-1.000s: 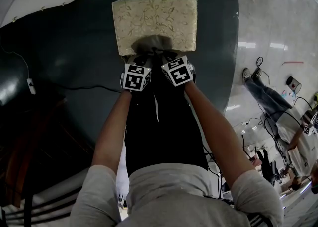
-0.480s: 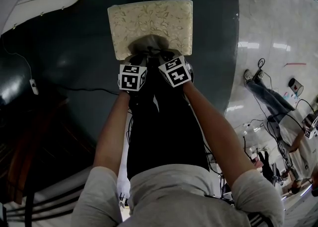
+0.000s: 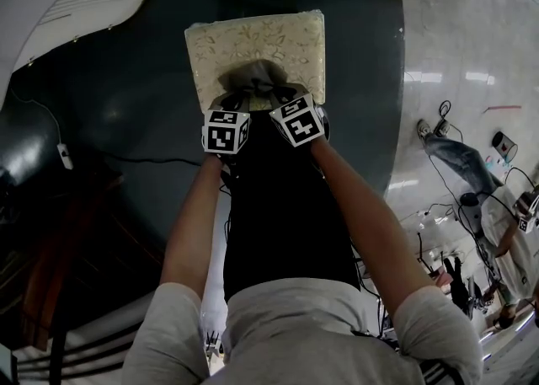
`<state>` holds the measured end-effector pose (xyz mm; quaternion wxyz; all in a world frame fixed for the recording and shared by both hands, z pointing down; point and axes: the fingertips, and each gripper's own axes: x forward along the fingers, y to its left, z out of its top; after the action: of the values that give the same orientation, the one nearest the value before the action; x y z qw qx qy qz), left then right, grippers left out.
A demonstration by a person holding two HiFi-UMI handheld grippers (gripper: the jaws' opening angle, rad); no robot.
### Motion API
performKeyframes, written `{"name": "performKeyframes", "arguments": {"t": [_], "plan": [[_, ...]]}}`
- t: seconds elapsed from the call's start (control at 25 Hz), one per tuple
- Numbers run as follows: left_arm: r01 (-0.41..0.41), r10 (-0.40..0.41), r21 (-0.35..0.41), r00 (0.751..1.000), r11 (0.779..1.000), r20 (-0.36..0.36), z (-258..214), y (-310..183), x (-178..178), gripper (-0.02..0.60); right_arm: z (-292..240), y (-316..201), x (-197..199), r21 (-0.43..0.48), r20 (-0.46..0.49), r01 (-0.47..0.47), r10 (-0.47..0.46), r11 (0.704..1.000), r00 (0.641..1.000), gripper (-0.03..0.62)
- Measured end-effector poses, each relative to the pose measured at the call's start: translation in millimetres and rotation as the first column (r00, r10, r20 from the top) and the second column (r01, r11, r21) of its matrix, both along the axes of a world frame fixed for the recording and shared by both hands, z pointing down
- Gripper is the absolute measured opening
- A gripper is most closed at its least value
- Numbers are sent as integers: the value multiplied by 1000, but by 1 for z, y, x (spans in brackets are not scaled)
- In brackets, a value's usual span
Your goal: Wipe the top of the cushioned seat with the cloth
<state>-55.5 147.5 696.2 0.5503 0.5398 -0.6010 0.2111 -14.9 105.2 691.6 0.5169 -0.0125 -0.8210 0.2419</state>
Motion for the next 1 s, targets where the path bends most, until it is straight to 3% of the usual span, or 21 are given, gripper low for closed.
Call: {"name": "performKeyframes", "arguments": {"t": [0.56,1.0], "plan": [[-14,15,30,1000,999,-19,3,-24,-27,18,5,-19,-23,17,-24,-29,29,999,999,14],[-70,72,53,997,996,-36,5,-45,-49,18,1,-40,-55,32,-18,-81,82,996,996,14]]}}
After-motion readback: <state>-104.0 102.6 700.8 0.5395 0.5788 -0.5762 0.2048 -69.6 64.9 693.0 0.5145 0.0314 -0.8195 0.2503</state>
